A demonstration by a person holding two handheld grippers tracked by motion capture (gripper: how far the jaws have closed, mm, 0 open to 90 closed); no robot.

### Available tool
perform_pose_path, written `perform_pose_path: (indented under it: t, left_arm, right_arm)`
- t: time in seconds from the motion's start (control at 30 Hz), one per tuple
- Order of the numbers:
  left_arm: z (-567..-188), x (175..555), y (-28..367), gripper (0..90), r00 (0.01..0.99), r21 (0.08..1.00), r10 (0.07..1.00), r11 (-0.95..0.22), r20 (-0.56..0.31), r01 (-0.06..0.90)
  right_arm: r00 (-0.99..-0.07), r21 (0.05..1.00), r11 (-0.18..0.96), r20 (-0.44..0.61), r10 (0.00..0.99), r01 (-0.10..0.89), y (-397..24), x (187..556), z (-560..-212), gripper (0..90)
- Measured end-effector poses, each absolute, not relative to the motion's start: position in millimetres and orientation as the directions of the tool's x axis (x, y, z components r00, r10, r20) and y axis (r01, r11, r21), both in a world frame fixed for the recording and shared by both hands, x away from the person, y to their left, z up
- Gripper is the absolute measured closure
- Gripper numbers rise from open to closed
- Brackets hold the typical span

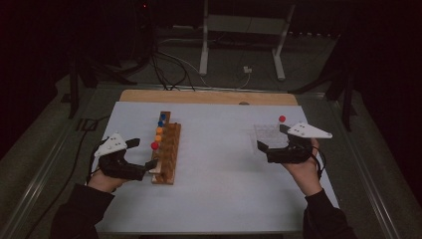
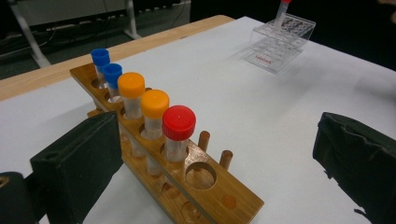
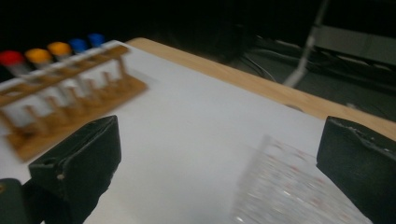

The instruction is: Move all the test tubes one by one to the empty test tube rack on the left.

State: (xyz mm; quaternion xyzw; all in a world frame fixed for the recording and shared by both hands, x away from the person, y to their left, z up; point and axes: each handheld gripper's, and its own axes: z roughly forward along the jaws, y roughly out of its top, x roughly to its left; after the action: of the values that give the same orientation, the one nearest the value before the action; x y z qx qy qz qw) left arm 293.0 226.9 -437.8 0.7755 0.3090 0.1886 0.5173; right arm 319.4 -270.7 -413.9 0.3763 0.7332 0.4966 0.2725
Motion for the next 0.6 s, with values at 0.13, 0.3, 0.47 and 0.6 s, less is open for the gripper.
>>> perform_pose_path:
  t: [0.13, 0.3, 0.47, 0.6]
  left_arm:
    - [-438.0, 291.3, 231.2, 2.2, 0.732, 0.923, 0.681, -0.263, -0.029, 0.281]
    - [-438.6, 291.7, 234.1, 2.2, 0.73, 0.925, 0.683, -0.253, -0.037, 0.284]
    - [-439.8, 293.1, 234.6, 2.2, 0.724, 0.921, 0.688, -0.249, -0.05, 0.3]
    - [-440.0, 293.1, 234.9, 2.2, 0.726, 0.921, 0.686, -0.251, -0.049, 0.299]
  right_arm:
    - [-0.502, 0.924, 0.204, -0.016, 0.865, 0.323, -286.5, 334.4, -427.0, 2.6]
    - [-0.426, 0.908, 0.186, -0.01, 0.905, 0.375, -302.4, 353.5, -441.1, 11.3]
    - [-0.368, 0.894, 0.158, 0.008, 0.93, 0.419, -312.2, 369.6, -450.2, 25.0]
    - [-0.317, 0.873, 0.149, 0.007, 0.949, 0.464, -314.7, 381.4, -455.6, 36.6]
